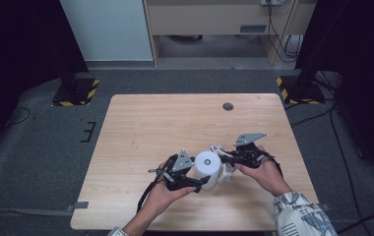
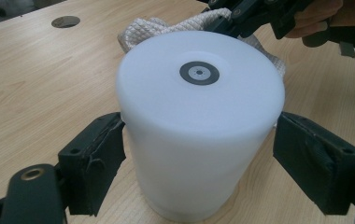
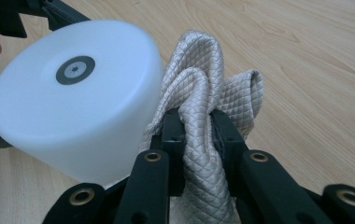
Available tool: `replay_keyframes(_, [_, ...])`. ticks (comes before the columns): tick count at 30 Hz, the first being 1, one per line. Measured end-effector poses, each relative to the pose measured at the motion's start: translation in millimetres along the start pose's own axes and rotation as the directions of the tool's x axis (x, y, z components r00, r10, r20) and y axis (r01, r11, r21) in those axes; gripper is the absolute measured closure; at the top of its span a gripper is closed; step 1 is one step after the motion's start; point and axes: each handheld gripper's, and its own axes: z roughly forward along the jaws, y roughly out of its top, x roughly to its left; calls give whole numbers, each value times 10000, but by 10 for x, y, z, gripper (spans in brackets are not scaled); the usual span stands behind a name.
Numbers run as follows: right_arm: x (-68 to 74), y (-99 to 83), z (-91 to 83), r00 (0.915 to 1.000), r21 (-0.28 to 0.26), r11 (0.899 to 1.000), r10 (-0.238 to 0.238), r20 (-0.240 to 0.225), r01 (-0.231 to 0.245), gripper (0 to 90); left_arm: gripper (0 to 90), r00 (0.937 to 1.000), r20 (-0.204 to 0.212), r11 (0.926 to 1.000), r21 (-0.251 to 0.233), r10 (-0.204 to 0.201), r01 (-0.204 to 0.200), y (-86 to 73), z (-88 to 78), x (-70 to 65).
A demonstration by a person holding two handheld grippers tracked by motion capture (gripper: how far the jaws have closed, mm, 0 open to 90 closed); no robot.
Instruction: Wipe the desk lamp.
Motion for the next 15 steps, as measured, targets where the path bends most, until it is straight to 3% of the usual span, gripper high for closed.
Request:
replay_keyframes(8, [7, -70, 34, 9996, 172, 9994, -298, -11, 298, 787, 154, 10000, 15, 9999, 141, 20, -21, -8, 18, 4])
replay_keyframes(15, [4, -112, 86, 9996, 310, 9991, -273, -31, 274, 787, 147, 10000, 6, 9999, 164, 42, -42, -7, 24, 3])
